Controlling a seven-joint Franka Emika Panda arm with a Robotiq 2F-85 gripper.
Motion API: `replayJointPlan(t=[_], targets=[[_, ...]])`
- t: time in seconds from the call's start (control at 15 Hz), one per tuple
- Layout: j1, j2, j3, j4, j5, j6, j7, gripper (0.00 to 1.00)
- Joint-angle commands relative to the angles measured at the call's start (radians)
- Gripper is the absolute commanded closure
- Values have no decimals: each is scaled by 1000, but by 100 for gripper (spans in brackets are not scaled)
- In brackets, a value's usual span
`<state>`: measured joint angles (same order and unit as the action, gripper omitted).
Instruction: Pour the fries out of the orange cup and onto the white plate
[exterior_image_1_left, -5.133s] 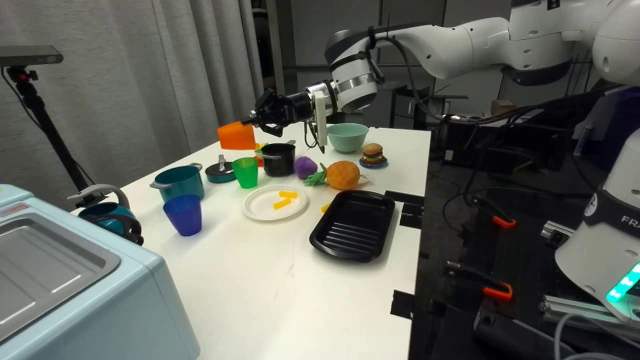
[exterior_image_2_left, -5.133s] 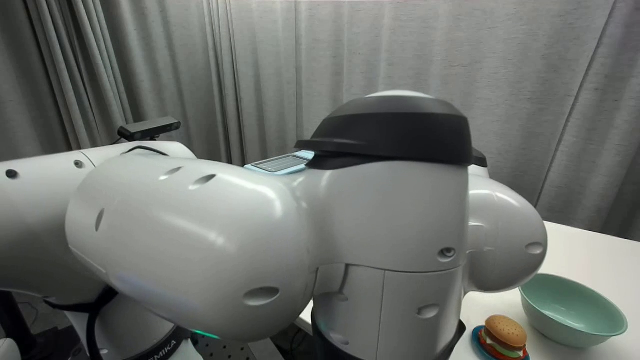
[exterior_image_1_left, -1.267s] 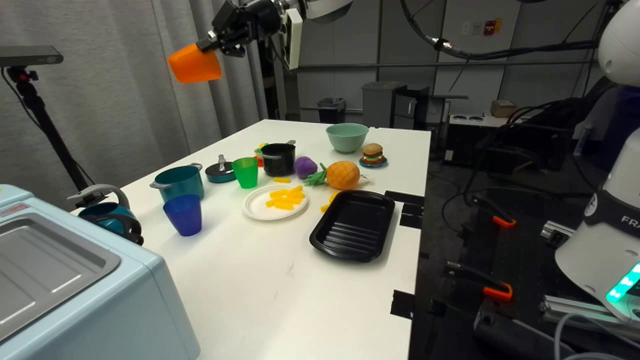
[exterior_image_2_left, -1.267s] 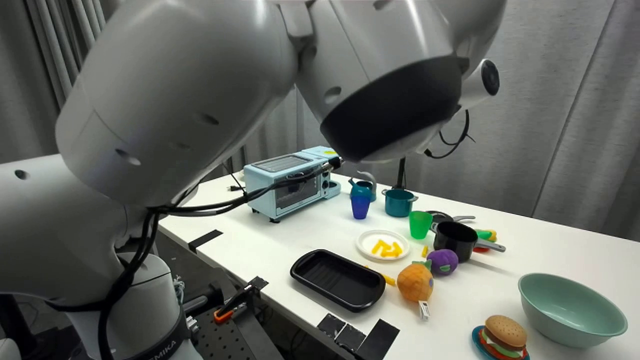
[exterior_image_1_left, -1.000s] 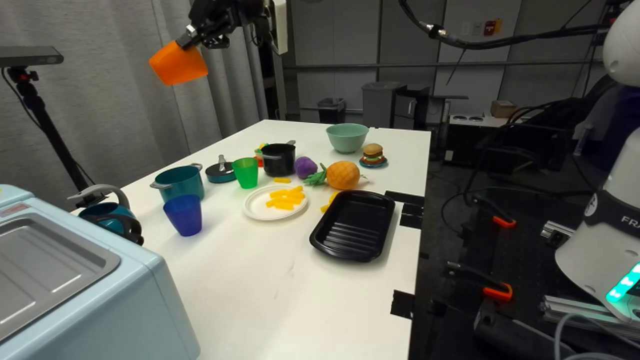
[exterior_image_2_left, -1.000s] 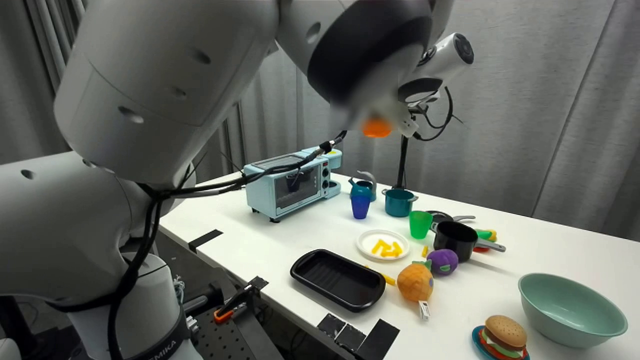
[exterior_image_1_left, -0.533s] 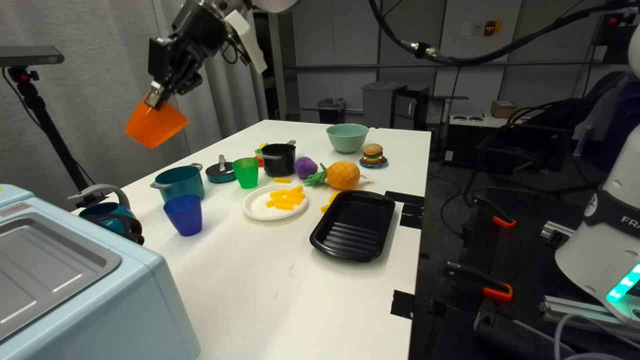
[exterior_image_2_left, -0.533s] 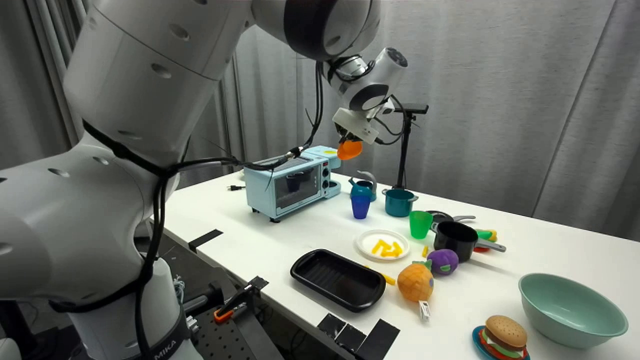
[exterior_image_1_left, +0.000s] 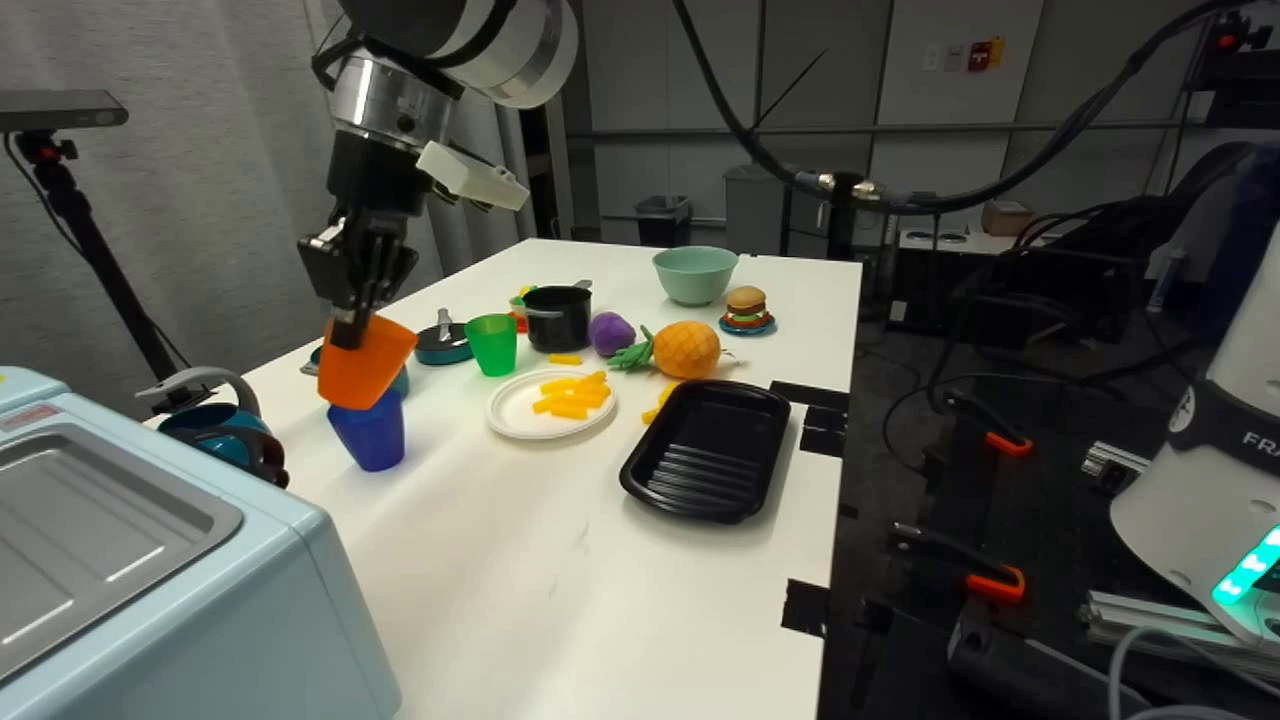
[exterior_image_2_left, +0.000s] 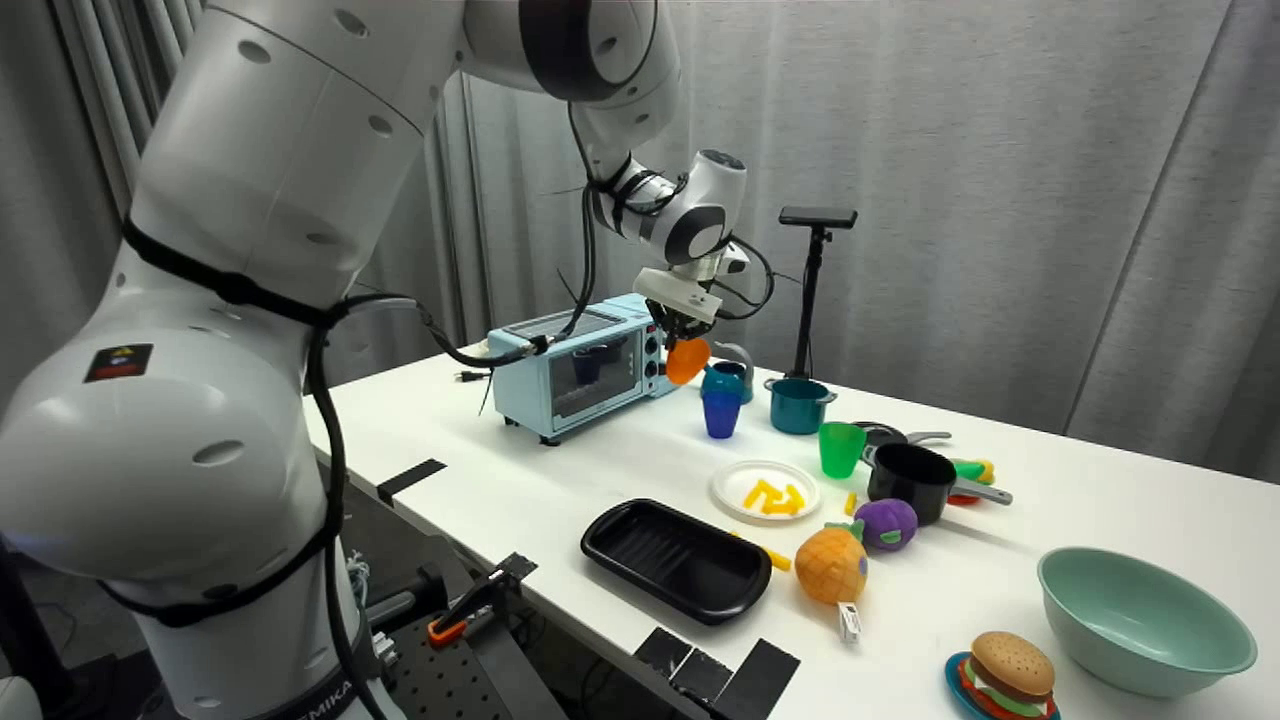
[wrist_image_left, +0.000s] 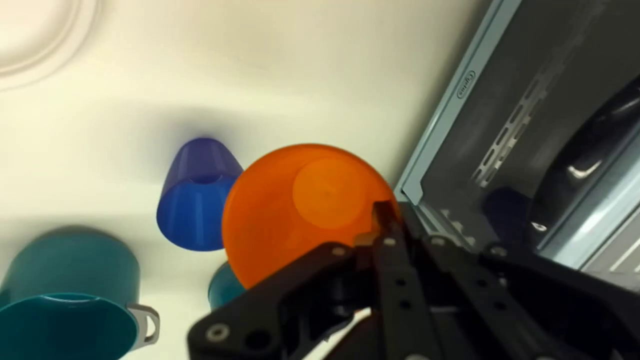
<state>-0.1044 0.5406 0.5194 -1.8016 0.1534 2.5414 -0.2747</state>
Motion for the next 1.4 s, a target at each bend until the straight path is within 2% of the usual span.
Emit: replayJointPlan(t=[0.0, 0.2, 0.53, 1.33], targets=[[145, -21, -165, 18, -28, -59, 83, 99], [191, 7, -228, 31, -18, -97, 102, 99], [229, 39, -294, 52, -30, -160, 135, 99], [247, 141, -356, 98, -55, -184, 170, 99]])
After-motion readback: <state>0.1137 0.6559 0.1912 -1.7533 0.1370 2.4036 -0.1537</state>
